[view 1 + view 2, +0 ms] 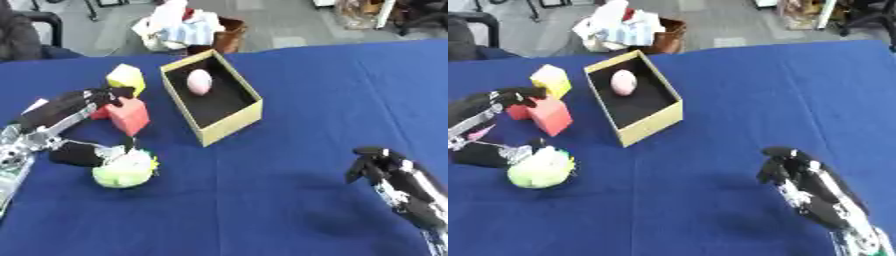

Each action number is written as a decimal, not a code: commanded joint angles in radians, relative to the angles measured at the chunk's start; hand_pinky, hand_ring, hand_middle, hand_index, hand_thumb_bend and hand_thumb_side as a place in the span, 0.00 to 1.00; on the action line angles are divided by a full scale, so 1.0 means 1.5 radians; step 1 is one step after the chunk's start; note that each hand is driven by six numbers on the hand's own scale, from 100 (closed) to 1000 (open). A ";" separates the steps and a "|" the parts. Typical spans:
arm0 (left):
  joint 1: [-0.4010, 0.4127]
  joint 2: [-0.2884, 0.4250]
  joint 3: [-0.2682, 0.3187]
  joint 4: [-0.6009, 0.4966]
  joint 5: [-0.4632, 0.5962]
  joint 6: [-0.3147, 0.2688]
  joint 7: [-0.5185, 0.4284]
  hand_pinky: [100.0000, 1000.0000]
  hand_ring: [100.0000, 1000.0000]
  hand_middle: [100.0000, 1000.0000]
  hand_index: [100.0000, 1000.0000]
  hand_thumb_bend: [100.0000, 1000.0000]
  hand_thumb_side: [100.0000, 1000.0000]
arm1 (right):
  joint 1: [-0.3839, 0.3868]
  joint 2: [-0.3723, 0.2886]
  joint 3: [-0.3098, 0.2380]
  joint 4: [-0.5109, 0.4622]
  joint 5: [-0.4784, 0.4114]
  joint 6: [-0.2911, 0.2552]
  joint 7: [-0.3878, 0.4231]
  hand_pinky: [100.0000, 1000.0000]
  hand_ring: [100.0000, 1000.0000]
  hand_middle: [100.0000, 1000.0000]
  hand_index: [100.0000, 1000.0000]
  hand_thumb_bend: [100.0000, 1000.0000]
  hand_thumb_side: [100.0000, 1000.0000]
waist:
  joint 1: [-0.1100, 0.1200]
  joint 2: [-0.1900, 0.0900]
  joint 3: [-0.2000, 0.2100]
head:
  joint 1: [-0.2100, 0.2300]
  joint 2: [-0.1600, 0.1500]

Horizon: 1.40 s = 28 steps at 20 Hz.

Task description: Pick up objects on the table and place them in the box.

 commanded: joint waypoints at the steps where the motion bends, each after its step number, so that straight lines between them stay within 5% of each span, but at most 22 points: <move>1: -0.030 0.076 -0.038 0.034 -0.037 -0.027 -0.041 0.88 0.84 0.88 0.99 0.55 0.66 | -0.004 -0.015 0.002 -0.006 0.004 -0.001 0.003 0.52 0.54 0.49 0.76 0.00 0.37 | 0.006 -0.020 -0.001 | 0.000 -0.003; 12: -0.083 0.068 -0.110 0.148 -0.123 -0.072 -0.081 0.87 0.82 0.86 0.99 0.64 0.73 | -0.005 -0.014 0.004 -0.005 0.003 -0.001 0.005 0.52 0.54 0.49 0.76 0.00 0.37 | 0.006 -0.021 -0.008 | -0.001 -0.005; 18: -0.085 0.050 -0.110 0.191 -0.148 -0.070 -0.071 0.85 0.80 0.85 0.97 0.57 0.62 | -0.005 -0.014 0.004 -0.005 0.003 -0.001 0.005 0.52 0.54 0.49 0.76 0.00 0.37 | 0.005 -0.021 -0.008 | 0.001 -0.004; 22: -0.080 0.041 -0.110 0.205 -0.149 -0.070 -0.059 0.80 0.73 0.76 0.91 0.41 0.36 | -0.005 -0.013 0.003 -0.005 0.002 -0.001 0.005 0.52 0.54 0.49 0.76 0.00 0.37 | 0.005 -0.021 -0.008 | 0.001 -0.005; 26: -0.070 0.035 -0.103 0.196 -0.113 -0.063 -0.033 0.71 0.56 0.54 0.76 0.00 0.23 | -0.005 -0.014 0.003 -0.005 0.003 -0.001 0.004 0.52 0.54 0.49 0.76 0.00 0.37 | 0.004 -0.020 -0.007 | 0.000 -0.005; 28: -0.065 0.035 -0.098 0.184 -0.087 -0.057 -0.021 0.67 0.50 0.46 0.70 0.00 0.21 | -0.005 -0.014 0.002 -0.005 0.003 -0.001 0.003 0.52 0.54 0.49 0.76 0.00 0.37 | 0.004 -0.020 -0.006 | 0.000 -0.005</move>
